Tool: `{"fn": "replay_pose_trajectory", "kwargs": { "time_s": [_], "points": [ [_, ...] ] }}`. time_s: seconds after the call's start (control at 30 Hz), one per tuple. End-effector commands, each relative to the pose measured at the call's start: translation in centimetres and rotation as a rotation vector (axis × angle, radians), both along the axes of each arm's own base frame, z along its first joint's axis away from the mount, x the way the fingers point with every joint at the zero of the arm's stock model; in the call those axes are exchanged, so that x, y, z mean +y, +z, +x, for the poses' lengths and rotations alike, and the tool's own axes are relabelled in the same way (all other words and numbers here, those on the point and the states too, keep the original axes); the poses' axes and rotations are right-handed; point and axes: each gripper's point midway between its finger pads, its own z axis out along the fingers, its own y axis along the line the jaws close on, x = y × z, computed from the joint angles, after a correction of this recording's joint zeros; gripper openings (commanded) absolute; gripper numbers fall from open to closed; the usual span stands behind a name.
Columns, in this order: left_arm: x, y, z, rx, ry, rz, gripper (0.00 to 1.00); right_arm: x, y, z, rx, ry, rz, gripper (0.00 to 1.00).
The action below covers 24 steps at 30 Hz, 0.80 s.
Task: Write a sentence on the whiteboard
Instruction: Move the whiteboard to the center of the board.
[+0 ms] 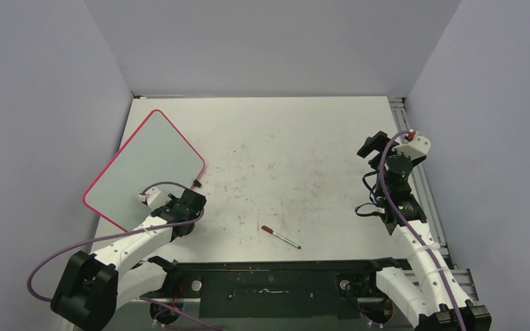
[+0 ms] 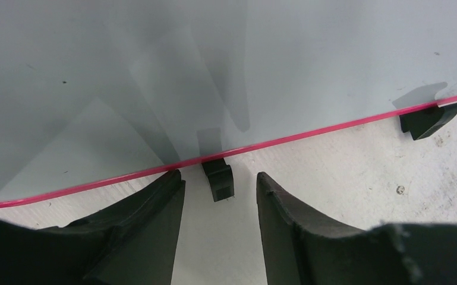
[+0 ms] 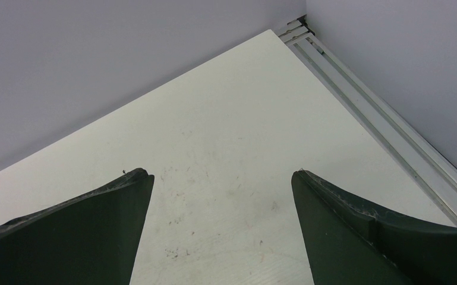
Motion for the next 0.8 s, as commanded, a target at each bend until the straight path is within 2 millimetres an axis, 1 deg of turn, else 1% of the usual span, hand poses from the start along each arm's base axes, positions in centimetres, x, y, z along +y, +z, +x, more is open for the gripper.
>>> {"fn": "replay_pose_trajectory", "kwargs": {
  "time_s": [0.0,0.13,0.23,0.33,0.63,0.77],
  "points": [
    [0.47,0.51,0.70,-0.059,0.059,-0.011,0.45,0.23,2.31,0.35,-0.062,0.009,0.009,0.90],
    [0.57,0.07,0.76,-0.043,0.071,-0.015,0.43,0.28,2.23,0.45,-0.059,0.012,0.008,0.90],
    [0.67,0.06,0.90,-0.043,0.077,-0.009,0.38,0.30,2.16,0.47,-0.058,0.012,0.009,0.90],
    [0.71,0.04,1.02,-0.043,0.080,-0.008,0.37,0.31,2.04,0.55,-0.054,0.013,0.007,0.90],
    [0.70,-0.11,1.01,-0.036,0.077,-0.006,0.24,0.21,1.94,0.52,-0.049,0.011,-0.004,0.90],
    [0.70,-0.12,1.05,-0.025,0.076,0.000,0.14,0.10,1.88,0.50,-0.052,0.005,-0.004,0.90]
  ]
}}
